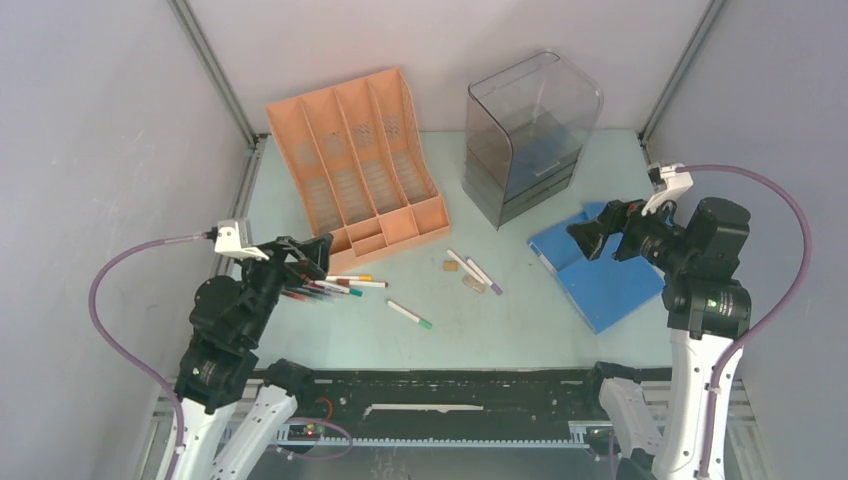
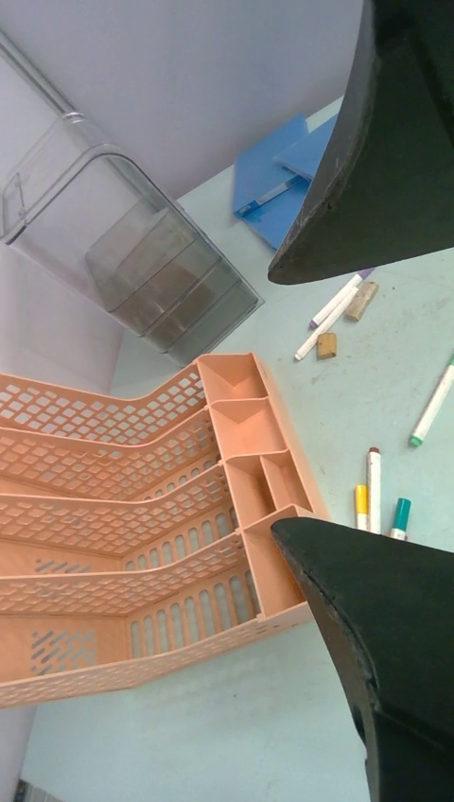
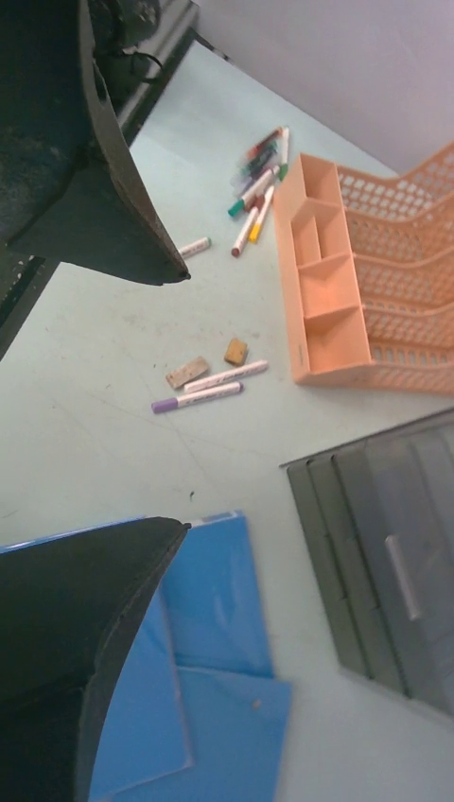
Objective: Organize the desk
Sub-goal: Pick up the folder from the center of the board.
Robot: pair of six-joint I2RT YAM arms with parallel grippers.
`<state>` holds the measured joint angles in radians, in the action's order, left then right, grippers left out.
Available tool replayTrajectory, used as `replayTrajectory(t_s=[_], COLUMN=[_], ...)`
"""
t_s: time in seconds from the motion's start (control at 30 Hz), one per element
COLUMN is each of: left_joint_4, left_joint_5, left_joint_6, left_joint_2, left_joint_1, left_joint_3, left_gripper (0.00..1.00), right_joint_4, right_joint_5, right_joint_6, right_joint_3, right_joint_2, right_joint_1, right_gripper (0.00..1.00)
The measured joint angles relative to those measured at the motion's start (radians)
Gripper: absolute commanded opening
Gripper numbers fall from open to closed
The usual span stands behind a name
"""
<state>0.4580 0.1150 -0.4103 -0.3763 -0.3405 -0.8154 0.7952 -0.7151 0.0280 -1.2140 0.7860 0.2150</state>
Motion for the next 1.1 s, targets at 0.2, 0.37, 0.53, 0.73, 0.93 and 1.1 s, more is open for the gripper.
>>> replayTrajectory(t_s=[0.2,0.37,0.53,0.73,0.93,1.1], left_joint_4=[-0.011,-0.047,-0.161,-0.317,-0.574,-0.792], left_joint_5=[-0.078,-0.185,-0.306,-0.329,-0.301,-0.283], left_joint_6=[-0.061,-0.114,-0.179,-0.225,-0.249,-0.275], left_joint_2=[0.014,0.0,-0.048,-0.153,-0.34,-0.588], left_joint_1=[0.04,0.06,0.042,-0.134,-0.333,-0.439], left_joint_3=[0.072,0.147,0.234,0.32,0.367,0.359], left_gripper=[1.0,1.0,1.0,1.0,1.0,1.0], right_joint_4=[-0.001,-0.023,-0.08,-0.141,-0.149,-0.166], right_joint_5=[0.088,0.112,0.069,-0.084,-0.187,-0.216], right_joint_6=[-0.05,-0.079,-0.058,0.077,0.216,0.276], right_joint_3=[0.053,0.105,0.205,0.371,0.497,0.507], right_joint_2=[-0.037,-0.069,-0.104,-0.142,-0.214,-0.267], right_joint_1=[0.037,0.055,0.06,0.047,0.037,0.037], right_gripper=[0.99,1.0,1.0,1.0,1.0,1.0])
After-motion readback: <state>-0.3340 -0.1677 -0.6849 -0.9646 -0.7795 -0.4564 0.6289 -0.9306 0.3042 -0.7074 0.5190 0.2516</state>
